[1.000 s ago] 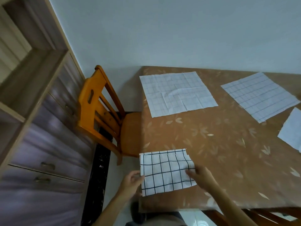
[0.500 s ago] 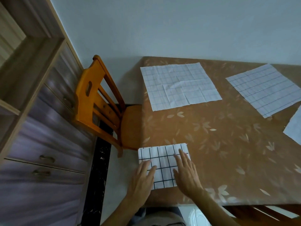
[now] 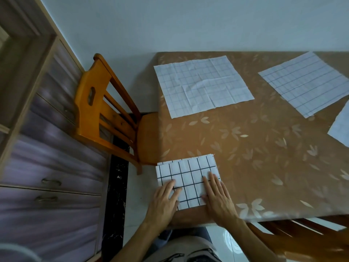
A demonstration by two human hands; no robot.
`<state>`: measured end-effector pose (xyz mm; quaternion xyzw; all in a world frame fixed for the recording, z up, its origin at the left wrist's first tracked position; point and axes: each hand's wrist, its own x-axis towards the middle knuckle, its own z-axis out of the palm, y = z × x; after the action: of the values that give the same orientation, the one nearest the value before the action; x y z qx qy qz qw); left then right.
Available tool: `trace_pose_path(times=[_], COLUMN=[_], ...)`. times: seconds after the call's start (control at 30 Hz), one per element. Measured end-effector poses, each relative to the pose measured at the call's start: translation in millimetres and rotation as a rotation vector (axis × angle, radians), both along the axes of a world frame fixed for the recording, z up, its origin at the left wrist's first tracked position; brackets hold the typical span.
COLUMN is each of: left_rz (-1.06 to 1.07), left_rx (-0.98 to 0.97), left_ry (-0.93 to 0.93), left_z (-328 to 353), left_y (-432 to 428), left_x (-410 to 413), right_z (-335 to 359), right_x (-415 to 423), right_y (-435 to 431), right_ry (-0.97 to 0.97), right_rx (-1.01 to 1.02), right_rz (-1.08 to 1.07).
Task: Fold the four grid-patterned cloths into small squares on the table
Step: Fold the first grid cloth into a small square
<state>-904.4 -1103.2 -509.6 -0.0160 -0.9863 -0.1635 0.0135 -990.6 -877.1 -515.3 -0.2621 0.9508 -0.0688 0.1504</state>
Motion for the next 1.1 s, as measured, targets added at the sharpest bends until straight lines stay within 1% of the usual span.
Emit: trace_pose_path(times=[0.17, 0.23, 0.3, 0.37, 0.43, 0.5, 0.57, 0.67, 0.73, 0.97, 1.1], left_rz=[-0.016, 0.034, 0.204, 0.435, 0.63, 0.751, 0.826, 0.872, 0.88, 0.849, 0.87], left_rx=[0.022, 0.056, 0.15, 0.303, 0.467, 0.561, 0.647, 0.721, 0.714, 0.696, 0.777], left_ry=[-0.011, -0.004, -0.013, -0.064, -0.134, -0.182, -0.203, -0.237, -0.247, -0.206, -0.254], left_z=[-1.2, 0.6, 5.7, 9.7, 10.3, 11.7, 15.1, 19.9, 20.1, 23.9, 29.8], left_y=[-2.4, -4.3, -5.8, -8.4, -13.1, -20.2, -27.2, -35.9, -39.3, -40.6, -38.3], left_x=[-1.2, 0.0, 2.6, 5.1, 2.5, -7.4, -21.7, -40.4, -47.0, -42.3, -38.4], right_z=[7.0, 13.8, 20.3, 27.1, 30.5, 33.2, 34.4, 39.0, 40.8, 37.8, 38.5], right_x=[-1.6, -0.7, 0.9, 4.7, 11.2, 18.8, 26.1, 33.0, 33.1, 31.0, 33.9], right_y=[24.7, 22.0, 15.2, 5.1, -6.0, -16.4, -24.1, -28.6, -27.7, -28.8, -36.2], right_ry=[0.016, 0.018, 0.005, -0.009, -0.024, -0.041, -0.05, -0.061, -0.061, -0.131, -0.16], right_rx=[0.007, -0.025, -0.07, -0.118, -0.145, -0.198, -0.262, -0.304, -0.306, -0.249, -0.235], right_rz=[-0.133, -0.162, -0.169, -0.157, -0.099, -0.032, 0.016, 0.063, 0.087, 0.14, 0.173])
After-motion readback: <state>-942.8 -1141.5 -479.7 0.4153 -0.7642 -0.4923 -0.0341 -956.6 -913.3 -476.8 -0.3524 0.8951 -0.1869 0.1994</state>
